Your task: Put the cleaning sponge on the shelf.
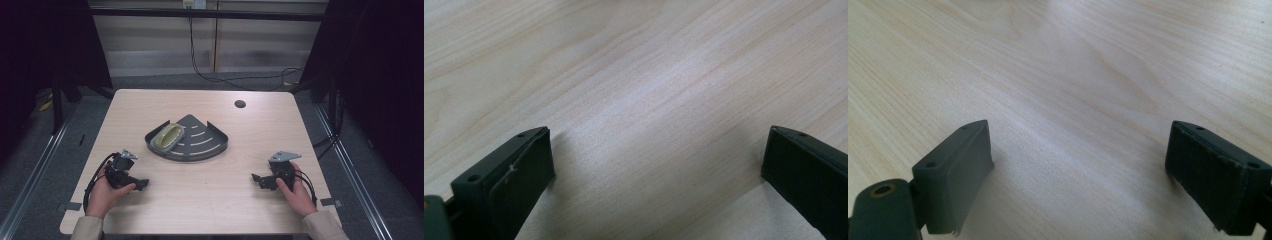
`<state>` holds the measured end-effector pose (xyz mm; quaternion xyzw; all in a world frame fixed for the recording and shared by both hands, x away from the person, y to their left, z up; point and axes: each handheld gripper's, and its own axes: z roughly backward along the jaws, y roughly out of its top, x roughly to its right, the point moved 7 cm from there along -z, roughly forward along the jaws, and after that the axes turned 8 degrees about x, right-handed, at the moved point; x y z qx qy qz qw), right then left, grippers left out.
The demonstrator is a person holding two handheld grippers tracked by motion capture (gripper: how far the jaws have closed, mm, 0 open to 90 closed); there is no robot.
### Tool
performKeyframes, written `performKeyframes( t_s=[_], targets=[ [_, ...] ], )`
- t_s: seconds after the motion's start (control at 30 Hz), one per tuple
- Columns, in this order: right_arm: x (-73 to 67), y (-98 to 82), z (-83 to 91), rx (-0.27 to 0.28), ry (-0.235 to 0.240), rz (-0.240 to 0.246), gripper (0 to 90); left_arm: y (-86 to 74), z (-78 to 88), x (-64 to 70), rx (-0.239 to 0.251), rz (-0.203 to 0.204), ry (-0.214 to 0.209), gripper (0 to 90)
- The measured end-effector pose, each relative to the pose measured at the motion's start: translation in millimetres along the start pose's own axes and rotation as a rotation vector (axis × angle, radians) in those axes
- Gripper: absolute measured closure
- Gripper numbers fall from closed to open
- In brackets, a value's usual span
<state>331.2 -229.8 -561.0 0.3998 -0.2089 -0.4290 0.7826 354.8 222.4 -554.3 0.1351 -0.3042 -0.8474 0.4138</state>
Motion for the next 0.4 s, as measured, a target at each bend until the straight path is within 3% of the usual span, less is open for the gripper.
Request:
performKeyframes(
  t_s=[0.2,0.4],
  targets=[
    [0.0,0.0,0.0,0.000,0.000,0.000,11.1,-2.8,0.3,-0.1,0.060,-0.004,-0.008,0.0],
    [0.0,0.0,0.0,0.000,0.000,-0.001,11.1,-2.7,0.3,-0.1,0.060,-0.003,-0.007,0.0]
  ],
)
